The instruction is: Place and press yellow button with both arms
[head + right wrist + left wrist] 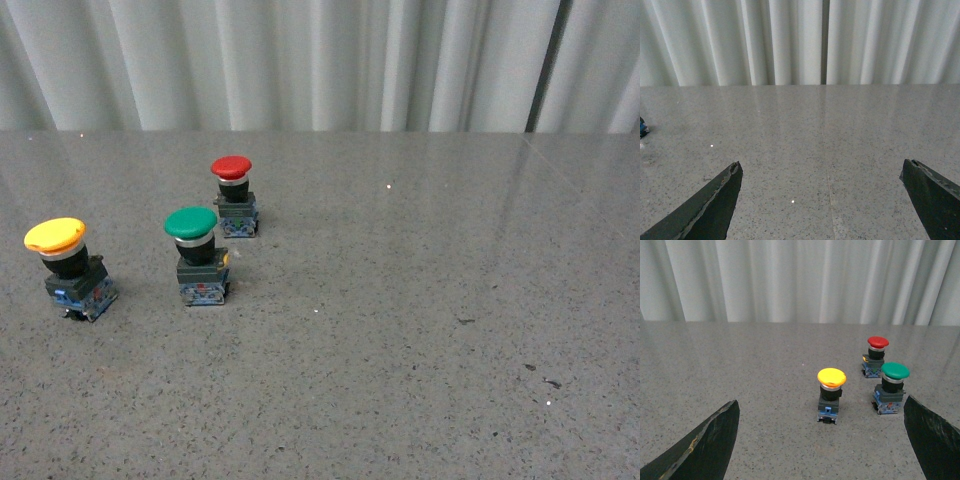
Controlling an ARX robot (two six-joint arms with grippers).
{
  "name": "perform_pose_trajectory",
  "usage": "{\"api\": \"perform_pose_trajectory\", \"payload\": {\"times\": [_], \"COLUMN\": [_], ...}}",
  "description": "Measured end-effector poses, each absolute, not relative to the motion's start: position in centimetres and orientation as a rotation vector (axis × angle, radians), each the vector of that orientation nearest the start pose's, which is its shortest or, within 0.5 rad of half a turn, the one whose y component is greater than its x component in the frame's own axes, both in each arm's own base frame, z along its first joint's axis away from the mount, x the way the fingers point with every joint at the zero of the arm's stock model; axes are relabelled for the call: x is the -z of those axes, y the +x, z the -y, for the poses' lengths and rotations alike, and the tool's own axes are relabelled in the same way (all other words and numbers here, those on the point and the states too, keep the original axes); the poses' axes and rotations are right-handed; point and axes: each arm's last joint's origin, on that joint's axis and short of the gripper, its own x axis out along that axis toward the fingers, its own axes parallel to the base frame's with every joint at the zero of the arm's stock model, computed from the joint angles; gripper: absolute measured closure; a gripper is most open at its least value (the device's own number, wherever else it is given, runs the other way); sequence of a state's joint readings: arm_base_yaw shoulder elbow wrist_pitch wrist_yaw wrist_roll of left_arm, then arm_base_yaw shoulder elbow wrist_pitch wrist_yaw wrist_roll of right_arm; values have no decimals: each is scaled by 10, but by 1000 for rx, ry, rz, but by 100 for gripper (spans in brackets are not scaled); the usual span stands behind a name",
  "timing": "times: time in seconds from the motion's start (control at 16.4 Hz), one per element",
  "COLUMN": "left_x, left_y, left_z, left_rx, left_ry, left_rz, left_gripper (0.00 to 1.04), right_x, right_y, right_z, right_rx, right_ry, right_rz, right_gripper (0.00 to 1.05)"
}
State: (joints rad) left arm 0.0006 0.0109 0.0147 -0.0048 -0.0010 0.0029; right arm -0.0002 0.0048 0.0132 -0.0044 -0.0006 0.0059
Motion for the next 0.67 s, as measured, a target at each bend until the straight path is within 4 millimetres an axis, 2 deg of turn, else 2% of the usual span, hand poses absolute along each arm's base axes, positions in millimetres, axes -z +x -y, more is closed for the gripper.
{"api": "perform_pose_trajectory", "payload": {"times": [0.67], "left_x": [-167], "left_y": [97], "left_z": [0], "left_rx": [-2], "left_ry": [3], "left_rz": [-1], "left_gripper": [7], "right_x": [-167], "right_y": [97], "right_z": [0], "right_rx": [0], "right_ry": [6], "right_rz": [4], "right_gripper": [7]}}
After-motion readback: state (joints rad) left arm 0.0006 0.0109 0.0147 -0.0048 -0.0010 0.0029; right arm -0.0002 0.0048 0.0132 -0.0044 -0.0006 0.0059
